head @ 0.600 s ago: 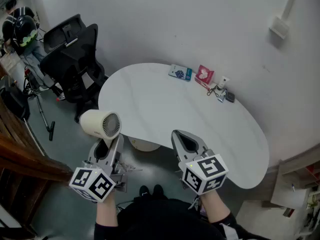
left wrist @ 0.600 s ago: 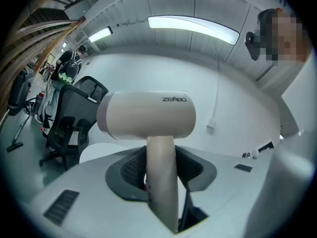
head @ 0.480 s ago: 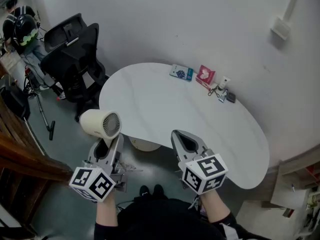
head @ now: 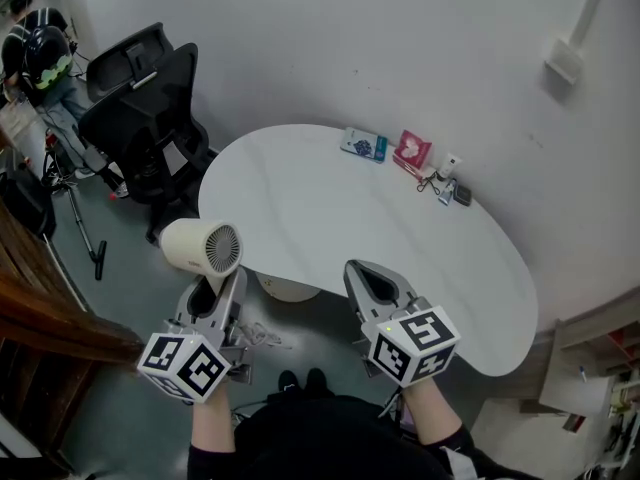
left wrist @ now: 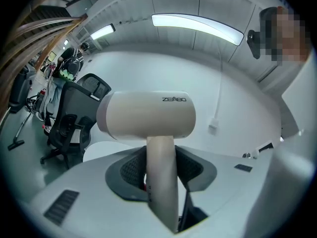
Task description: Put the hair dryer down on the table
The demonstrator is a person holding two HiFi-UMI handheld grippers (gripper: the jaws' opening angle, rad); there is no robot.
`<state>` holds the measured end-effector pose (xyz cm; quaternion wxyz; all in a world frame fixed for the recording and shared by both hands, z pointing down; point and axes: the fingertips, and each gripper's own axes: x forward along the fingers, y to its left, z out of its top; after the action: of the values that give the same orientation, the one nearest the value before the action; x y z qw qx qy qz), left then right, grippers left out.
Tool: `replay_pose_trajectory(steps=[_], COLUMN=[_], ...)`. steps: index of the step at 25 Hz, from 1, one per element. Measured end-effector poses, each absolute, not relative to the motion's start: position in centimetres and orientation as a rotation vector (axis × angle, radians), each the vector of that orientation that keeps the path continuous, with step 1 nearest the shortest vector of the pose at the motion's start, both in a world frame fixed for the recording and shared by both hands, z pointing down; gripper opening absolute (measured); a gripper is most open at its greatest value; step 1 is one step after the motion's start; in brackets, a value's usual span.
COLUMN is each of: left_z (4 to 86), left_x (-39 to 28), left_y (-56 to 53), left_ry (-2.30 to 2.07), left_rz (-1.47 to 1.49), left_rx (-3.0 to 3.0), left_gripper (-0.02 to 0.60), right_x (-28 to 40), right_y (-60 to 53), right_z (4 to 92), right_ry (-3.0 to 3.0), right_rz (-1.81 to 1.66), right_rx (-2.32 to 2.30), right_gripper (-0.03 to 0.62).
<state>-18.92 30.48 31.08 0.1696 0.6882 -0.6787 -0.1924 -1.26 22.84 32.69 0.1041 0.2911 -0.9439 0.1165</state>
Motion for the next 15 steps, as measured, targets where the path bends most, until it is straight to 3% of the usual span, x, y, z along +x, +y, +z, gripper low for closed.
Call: replay_pose_trajectory(steps=[15], left_z=[30.9], left_x=[-22.5], left_y=[30.7], left_ry=[-1.921], left_rz=[-0.538], left_rx=[1.976], left_gripper=[0.164], right_x=[-2.4], right_y=[23.0], right_z=[33.8], right_ry=[-2.722], right_rz=[0.38], right_rx=[0.969], right_gripper=[0.0])
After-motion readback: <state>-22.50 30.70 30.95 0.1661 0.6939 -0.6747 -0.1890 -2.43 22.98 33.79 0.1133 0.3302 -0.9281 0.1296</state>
